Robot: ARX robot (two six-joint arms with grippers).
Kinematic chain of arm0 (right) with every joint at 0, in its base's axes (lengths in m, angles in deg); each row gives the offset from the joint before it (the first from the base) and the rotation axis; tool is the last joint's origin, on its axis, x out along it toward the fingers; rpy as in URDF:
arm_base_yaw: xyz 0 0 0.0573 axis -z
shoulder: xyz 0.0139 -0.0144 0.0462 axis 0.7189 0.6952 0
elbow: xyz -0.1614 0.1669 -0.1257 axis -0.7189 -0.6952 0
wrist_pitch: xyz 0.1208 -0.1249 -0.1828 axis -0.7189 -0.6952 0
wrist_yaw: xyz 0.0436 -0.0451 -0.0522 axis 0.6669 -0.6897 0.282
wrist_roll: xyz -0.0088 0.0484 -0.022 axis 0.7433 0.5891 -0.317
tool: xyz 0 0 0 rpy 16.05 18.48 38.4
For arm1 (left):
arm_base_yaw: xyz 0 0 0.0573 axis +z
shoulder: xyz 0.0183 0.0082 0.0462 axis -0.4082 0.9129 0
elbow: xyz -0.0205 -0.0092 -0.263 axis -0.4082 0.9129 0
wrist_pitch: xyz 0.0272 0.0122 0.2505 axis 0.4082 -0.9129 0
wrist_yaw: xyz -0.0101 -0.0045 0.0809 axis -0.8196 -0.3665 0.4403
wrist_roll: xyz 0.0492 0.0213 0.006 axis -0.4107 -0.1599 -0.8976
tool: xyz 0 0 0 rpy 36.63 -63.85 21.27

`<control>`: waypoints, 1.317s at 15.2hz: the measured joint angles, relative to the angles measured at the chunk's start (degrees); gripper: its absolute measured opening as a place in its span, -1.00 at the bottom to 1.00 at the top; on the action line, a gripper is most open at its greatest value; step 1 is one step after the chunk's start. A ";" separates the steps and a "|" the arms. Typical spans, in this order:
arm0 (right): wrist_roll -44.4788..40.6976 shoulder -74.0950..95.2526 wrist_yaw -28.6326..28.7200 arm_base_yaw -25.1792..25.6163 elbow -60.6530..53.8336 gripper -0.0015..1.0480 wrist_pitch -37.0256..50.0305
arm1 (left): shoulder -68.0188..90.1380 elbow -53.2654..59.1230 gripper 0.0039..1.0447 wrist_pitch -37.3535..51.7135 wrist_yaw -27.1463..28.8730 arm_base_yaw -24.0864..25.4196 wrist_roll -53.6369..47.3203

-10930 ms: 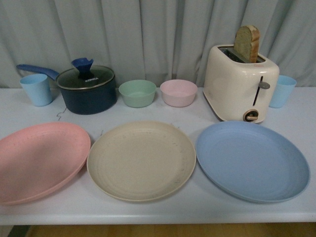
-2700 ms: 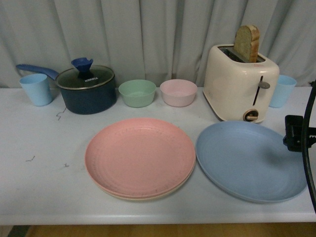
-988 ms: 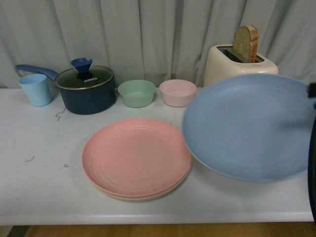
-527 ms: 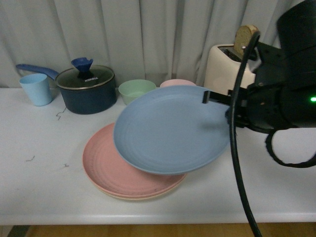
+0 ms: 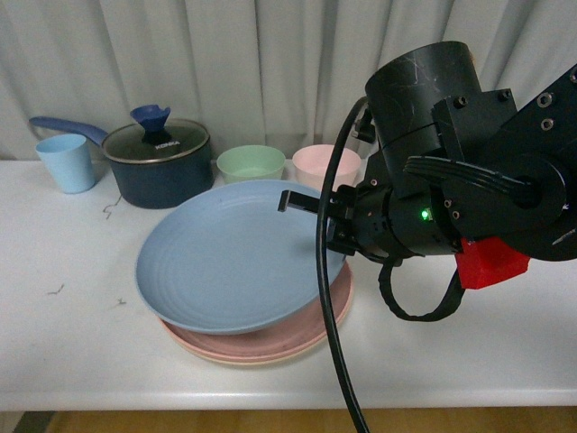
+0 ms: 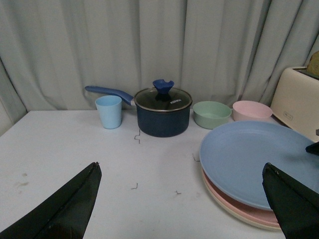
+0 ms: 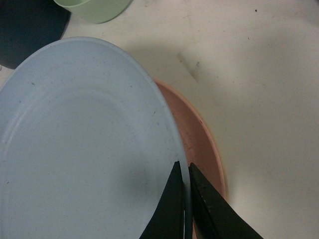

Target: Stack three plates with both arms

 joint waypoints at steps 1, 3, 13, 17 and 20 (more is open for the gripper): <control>0.17 0.17 -0.31 0.00 0.00 -0.94 0.00 | 0.00 0.00 0.88 0.00 0.02 0.00 0.00; 0.52 0.17 -0.83 0.00 0.00 -0.94 0.31 | 0.00 0.00 0.88 0.00 0.00 0.00 0.00; 2.80 -9.01 7.45 0.15 -10.19 0.51 6.60 | 0.00 0.00 0.88 0.00 0.00 0.00 0.00; -15.61 -9.77 -13.92 1.16 -27.12 0.37 43.21 | 0.00 0.00 0.88 -0.09 0.17 0.00 0.00; -27.41 -23.76 -14.49 8.39 -40.89 -0.29 59.39 | 0.00 0.00 0.88 0.07 0.00 0.00 0.00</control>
